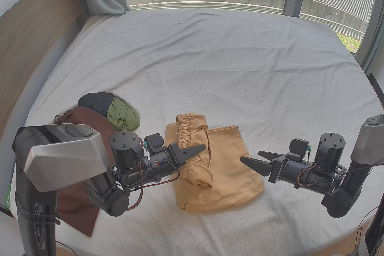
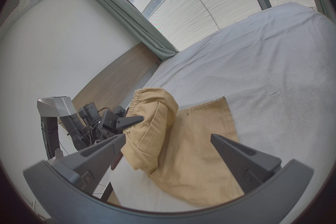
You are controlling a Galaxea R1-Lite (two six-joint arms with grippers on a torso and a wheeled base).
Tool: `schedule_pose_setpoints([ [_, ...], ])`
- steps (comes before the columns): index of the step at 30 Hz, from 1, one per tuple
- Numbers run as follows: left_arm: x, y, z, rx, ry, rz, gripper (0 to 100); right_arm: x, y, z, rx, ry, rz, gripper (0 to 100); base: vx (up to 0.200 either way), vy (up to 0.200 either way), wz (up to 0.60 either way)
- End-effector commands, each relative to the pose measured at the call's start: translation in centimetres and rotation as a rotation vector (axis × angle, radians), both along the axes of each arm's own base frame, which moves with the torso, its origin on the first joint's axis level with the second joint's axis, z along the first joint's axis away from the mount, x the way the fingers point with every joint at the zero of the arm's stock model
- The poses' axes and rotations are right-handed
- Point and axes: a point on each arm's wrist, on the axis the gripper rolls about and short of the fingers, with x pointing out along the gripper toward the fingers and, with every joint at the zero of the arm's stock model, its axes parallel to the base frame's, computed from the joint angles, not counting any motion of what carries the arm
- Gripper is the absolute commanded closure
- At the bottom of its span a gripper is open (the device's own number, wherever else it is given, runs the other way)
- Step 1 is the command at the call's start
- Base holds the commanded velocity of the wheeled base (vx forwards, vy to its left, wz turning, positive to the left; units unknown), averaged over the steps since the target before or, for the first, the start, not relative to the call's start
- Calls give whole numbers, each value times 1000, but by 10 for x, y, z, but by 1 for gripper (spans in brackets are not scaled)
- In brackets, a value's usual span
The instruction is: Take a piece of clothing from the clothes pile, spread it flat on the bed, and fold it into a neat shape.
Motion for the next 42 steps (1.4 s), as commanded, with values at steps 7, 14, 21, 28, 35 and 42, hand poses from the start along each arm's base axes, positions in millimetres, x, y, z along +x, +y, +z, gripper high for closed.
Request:
schedule_pose_setpoints([
  [7, 3, -13, -21, 11, 26, -26, 100, 3, -1, 1, 4, -8, -8, 0, 0, 0, 0],
  [14, 4, -14, -23, 14, 31, -26, 100, 3, -1, 1, 5, -9, -8, 0, 0, 0, 0],
  [21, 7, -16, -27, 16, 32, -18, 0, 3, -2, 2, 5, -11, -10, 0, 0, 0, 0],
  [28, 8, -16, -22, 4, 10, -9, 0, 3, -1, 2, 5, -11, -8, 0, 0, 0, 0],
  [35, 6, -9, -12, 6, -5, 26, 0, 3, -1, -1, 1, -1, -7, 0, 0, 0, 0],
  [42, 2, 1, -7, 29, -26, 44, 0, 0, 2, -3, 3, 15, 4, 0, 0, 0, 0],
])
